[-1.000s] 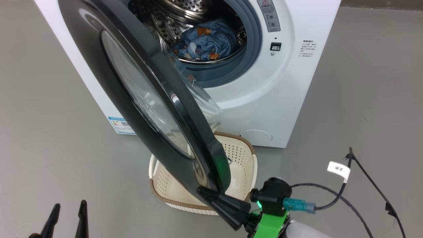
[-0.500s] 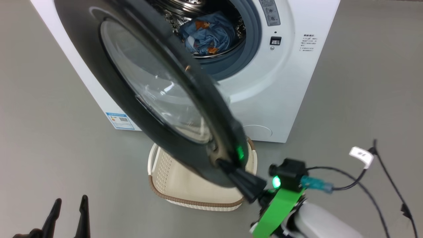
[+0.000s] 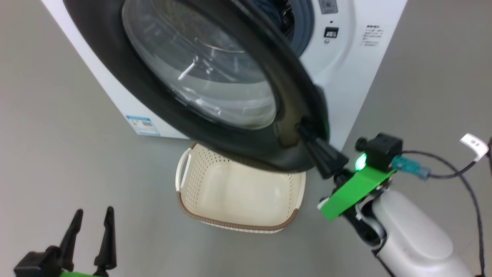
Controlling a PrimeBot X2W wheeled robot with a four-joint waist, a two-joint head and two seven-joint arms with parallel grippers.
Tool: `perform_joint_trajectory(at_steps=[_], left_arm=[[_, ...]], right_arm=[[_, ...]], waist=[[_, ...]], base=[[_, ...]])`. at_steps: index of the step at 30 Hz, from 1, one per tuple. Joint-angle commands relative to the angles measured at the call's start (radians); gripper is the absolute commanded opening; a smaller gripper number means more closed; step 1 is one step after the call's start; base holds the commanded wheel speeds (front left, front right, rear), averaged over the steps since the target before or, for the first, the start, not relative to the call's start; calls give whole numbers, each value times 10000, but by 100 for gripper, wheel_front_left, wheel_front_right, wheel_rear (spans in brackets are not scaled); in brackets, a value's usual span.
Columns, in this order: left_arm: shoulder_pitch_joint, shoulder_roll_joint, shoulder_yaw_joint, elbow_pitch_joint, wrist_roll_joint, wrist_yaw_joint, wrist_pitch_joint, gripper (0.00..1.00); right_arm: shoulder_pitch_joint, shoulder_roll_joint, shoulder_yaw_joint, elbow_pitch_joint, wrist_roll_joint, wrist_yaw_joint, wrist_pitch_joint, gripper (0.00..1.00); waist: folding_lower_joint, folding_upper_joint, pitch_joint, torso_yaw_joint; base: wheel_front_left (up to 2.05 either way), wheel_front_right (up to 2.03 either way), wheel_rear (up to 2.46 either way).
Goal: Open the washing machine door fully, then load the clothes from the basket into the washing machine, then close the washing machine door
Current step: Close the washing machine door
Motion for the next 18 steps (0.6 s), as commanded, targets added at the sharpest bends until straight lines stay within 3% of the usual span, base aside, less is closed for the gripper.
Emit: perform_joint_trajectory(at_steps=[1, 18], left_arm=[[-444, 136, 269, -275, -37, -25, -105, 100], [-1453, -11, -487, -375, -176, -25, -105, 100]], right_arm=[[-341, 70, -171, -61, -113, 10, -48, 0], [-1969, 118, -2319, 1044, -584, 10, -48, 0]], waist=[[0, 0, 227, 145], [0, 0, 1234, 752]], base=[[0, 0, 0], [0, 0, 0]])
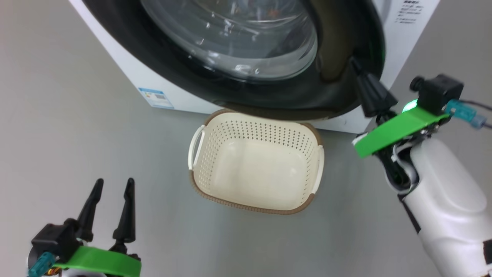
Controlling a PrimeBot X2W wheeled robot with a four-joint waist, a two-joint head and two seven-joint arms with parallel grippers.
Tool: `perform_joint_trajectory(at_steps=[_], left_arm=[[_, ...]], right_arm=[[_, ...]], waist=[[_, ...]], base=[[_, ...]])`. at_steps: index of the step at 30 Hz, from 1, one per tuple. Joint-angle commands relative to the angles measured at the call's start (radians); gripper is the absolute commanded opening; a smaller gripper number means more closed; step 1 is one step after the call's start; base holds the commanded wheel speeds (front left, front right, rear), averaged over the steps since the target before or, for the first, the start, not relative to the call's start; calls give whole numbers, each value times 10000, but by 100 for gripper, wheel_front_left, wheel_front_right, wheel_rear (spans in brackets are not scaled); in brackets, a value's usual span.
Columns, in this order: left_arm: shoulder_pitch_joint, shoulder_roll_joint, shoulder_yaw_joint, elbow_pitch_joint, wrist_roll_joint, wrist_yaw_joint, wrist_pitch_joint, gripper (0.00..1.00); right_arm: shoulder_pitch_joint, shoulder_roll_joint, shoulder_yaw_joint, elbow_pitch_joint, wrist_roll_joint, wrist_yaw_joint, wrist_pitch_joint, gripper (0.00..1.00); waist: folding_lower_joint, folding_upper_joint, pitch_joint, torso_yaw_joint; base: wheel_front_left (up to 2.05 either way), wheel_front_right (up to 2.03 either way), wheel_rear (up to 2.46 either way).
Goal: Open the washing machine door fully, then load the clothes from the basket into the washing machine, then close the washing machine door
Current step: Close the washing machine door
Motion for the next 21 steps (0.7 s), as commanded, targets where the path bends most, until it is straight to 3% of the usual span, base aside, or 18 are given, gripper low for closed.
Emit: perform_joint_trajectory(at_steps=[1, 21], left_arm=[[-336, 177, 297, -277, -112, -25, -65, 100], [-1295, -72, -315, -295, -306, -25, -65, 100]], right_arm=[[-299, 100, 18, -155, -69, 10, -48, 0], [-2613, 37, -1287, 914, -863, 10, -48, 0]], waist=[[0, 0, 176, 159], [0, 0, 1264, 843]], base=[[0, 0, 0], [0, 0, 0]])
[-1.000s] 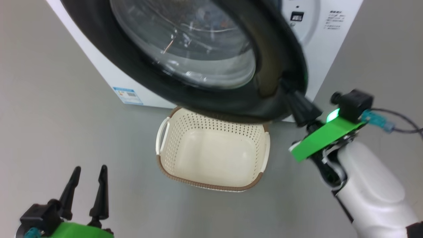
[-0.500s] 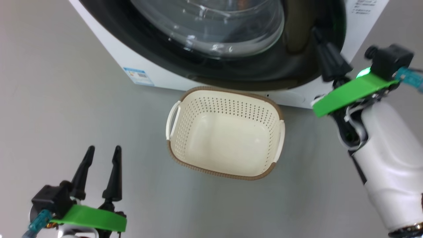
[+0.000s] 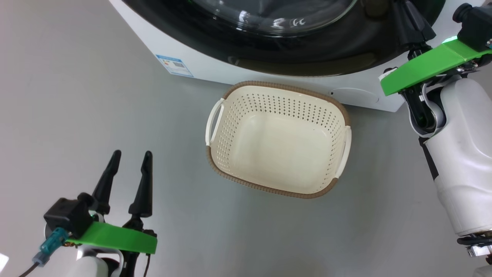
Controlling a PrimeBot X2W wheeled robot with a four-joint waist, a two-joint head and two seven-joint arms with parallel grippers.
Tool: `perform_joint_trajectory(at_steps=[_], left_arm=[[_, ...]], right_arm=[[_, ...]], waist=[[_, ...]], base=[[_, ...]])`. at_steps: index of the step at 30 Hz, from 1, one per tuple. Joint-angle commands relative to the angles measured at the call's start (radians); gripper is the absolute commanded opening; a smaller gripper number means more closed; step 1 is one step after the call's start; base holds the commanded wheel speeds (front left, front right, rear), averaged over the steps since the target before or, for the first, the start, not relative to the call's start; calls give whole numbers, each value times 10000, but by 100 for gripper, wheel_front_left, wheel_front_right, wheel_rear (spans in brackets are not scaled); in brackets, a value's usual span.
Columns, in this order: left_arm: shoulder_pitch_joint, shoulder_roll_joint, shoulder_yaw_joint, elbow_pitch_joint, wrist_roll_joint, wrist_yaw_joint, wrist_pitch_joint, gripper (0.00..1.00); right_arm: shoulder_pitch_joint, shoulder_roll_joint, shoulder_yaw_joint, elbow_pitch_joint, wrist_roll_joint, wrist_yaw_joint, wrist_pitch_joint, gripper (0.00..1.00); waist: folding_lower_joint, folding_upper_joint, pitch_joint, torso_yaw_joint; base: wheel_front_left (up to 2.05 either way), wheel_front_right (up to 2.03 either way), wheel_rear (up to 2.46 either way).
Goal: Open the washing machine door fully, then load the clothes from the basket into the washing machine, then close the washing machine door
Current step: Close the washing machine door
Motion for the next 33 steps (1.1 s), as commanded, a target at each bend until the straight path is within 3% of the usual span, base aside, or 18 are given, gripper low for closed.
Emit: perform_joint_trajectory(at_steps=[1, 14, 15, 19, 20, 21, 22, 23, 33], left_arm=[[-279, 210, 315, -221, -31, -25, -65, 100], [-280, 291, 526, -12, 8, -25, -65, 100], [-247, 305, 558, 26, 16, -25, -65, 100], [-94, 388, 708, 163, 47, -25, -65, 100], [-53, 411, 756, 198, 56, -25, -65, 100], [-53, 411, 756, 198, 56, -25, -65, 100], [-10, 432, 809, 234, 63, -25, -65, 100], [36, 455, 858, 269, 66, -25, -65, 100], [513, 827, 1267, 600, 126, -25, -65, 100]], right_arm=[[-366, 56, -120, -161, -69, -44, -48, 0], [224, 287, 154, -382, -118, -44, -48, 0], [379, 290, 221, -419, -90, -44, -48, 4], [1044, 315, 511, -495, 11, -44, -48, 50], [1206, 328, 558, -522, 39, -44, -48, 83], [1206, 328, 558, -522, 39, -44, -48, 83], [1366, 347, 599, -560, 70, -44, -48, 95], [1529, 366, 643, -597, 98, -44, -48, 100], [3252, 555, 745, -958, 326, -44, -48, 100]], waist=[[0, -1, 95, 78], [0, -1, -159, -146], [0, -1, -234, -187], [0, -1, -544, -387], [0, -1, -622, -447], [0, -1, -622, -447], [0, -1, -701, -509], [0, -1, -790, -571], [0, -1, -1778, -1376]], base=[[0, 0, 0], [0, 0, 0], [0, 0, 0], [0, 0, 0], [0, 0, 0], [0, 0, 0], [0, 0, 0], [0, 0, 0], [0, 0, 0]])
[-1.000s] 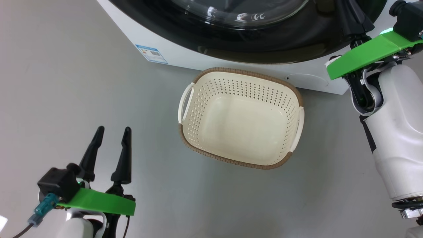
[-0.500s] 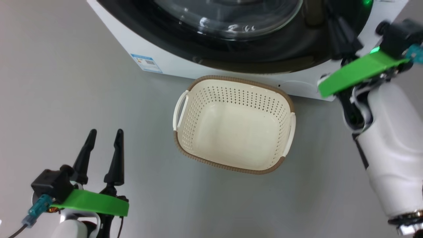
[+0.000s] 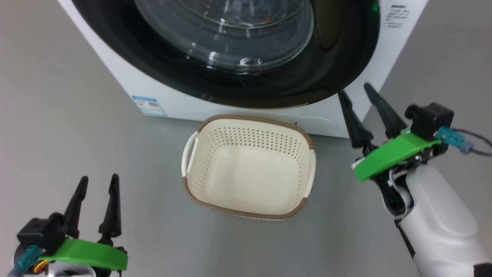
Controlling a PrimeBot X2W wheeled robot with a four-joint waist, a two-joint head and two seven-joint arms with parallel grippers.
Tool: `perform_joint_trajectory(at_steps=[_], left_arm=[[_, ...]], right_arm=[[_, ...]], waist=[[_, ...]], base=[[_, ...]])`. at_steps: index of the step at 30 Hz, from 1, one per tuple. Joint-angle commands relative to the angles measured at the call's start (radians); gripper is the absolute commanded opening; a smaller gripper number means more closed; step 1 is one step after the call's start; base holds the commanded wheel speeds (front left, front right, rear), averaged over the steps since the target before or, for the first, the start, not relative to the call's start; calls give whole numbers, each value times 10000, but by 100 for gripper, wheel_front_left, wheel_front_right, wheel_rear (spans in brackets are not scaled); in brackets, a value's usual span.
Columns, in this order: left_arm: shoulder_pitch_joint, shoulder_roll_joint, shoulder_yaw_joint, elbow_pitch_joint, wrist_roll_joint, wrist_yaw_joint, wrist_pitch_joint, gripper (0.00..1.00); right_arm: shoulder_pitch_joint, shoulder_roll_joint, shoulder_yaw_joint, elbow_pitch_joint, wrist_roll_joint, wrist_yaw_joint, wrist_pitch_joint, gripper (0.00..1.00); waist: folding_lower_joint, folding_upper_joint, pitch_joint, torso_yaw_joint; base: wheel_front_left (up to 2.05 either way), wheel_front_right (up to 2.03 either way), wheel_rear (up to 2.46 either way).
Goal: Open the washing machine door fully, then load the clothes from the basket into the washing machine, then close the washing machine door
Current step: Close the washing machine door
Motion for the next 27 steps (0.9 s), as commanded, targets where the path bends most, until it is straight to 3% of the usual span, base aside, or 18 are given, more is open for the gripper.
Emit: perform_joint_trajectory(at_steps=[1, 13, 27], left_arm=[[60, 387, 432, -110, 103, -23, -65, 100], [525, 767, 761, 90, 156, -23, -65, 100], [774, 1070, 822, 168, -72, -23, -65, 100]], right_arm=[[437, 181, 167, -322, 82, -15, -46, 100], [2370, 123, -420, -620, 34, -15, -46, 100], [3453, -78, -840, -714, -26, -15, -46, 100]], waist=[[0, 0, -522, -510], [0, 0, -1343, -1587], [0, 0, -1631, -2400]], base=[[0, 0, 0], [0, 0, 0], [0, 0, 0]])
